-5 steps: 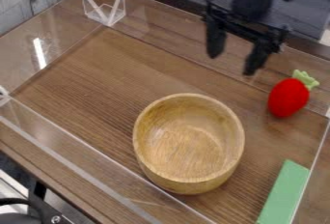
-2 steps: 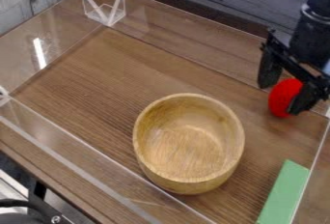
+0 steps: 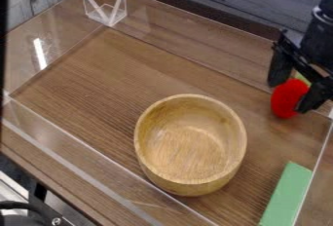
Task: Move the red object to the left side of the table
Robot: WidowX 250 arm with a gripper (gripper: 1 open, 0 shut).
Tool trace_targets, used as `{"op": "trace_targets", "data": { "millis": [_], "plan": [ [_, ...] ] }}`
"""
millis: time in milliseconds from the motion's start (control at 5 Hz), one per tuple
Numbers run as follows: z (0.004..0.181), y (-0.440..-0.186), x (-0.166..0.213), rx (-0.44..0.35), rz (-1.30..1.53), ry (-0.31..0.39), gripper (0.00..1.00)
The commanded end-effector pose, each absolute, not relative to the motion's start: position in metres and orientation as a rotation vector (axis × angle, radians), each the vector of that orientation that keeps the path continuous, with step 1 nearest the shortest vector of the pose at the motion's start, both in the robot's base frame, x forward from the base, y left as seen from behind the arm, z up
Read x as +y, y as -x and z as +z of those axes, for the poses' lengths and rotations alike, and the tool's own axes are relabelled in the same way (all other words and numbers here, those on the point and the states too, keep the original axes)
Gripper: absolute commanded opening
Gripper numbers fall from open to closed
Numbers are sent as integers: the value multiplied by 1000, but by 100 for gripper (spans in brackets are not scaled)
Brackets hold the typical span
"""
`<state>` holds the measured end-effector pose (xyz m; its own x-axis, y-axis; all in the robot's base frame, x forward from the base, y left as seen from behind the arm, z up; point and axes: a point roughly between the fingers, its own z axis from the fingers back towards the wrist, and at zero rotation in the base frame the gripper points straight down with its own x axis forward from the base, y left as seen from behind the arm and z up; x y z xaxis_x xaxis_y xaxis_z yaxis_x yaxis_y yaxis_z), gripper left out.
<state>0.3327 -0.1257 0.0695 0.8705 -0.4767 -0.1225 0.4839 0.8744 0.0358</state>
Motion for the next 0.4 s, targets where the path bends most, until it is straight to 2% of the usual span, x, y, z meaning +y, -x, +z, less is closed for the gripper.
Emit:
{"op": "trace_targets", "data": {
  "millis": [0, 200],
  "plan": [
    [84, -342, -132, 59, -460, -76, 100],
    [74, -344, -132, 66, -443, -93, 100]
  ]
}}
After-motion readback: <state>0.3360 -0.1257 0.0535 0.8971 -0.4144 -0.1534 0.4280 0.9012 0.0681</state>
